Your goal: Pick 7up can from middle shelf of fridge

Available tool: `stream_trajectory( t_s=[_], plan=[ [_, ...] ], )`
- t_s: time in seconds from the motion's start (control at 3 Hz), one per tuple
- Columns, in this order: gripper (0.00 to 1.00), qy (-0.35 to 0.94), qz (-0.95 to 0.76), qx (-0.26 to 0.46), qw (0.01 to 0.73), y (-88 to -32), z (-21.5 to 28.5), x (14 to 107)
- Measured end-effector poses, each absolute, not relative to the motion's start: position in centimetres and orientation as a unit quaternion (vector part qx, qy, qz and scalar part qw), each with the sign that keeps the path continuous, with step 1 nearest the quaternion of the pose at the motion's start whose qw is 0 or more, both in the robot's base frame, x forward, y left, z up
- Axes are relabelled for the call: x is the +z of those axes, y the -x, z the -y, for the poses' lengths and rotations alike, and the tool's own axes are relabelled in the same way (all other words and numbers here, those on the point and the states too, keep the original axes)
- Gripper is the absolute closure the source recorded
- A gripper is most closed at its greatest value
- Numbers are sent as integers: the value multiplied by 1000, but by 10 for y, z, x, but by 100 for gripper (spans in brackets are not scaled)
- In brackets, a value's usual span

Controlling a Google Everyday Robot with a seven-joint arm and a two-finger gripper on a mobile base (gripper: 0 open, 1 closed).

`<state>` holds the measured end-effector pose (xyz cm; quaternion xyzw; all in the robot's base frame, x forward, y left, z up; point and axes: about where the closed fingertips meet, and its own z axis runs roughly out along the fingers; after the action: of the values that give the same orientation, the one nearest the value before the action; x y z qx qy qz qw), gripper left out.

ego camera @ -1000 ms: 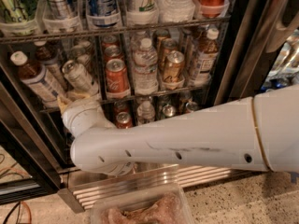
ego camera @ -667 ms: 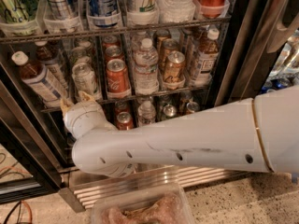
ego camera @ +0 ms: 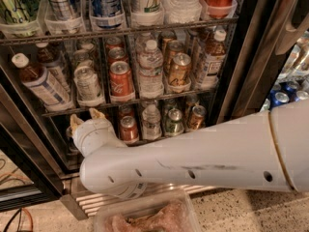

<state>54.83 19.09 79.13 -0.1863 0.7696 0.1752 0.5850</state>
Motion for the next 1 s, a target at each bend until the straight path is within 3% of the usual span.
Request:
stream_trajectory(
  t_s=[1.0],
  plan=[
    [54, 192, -743, 159, 622, -552, -193, 815]
  ],
)
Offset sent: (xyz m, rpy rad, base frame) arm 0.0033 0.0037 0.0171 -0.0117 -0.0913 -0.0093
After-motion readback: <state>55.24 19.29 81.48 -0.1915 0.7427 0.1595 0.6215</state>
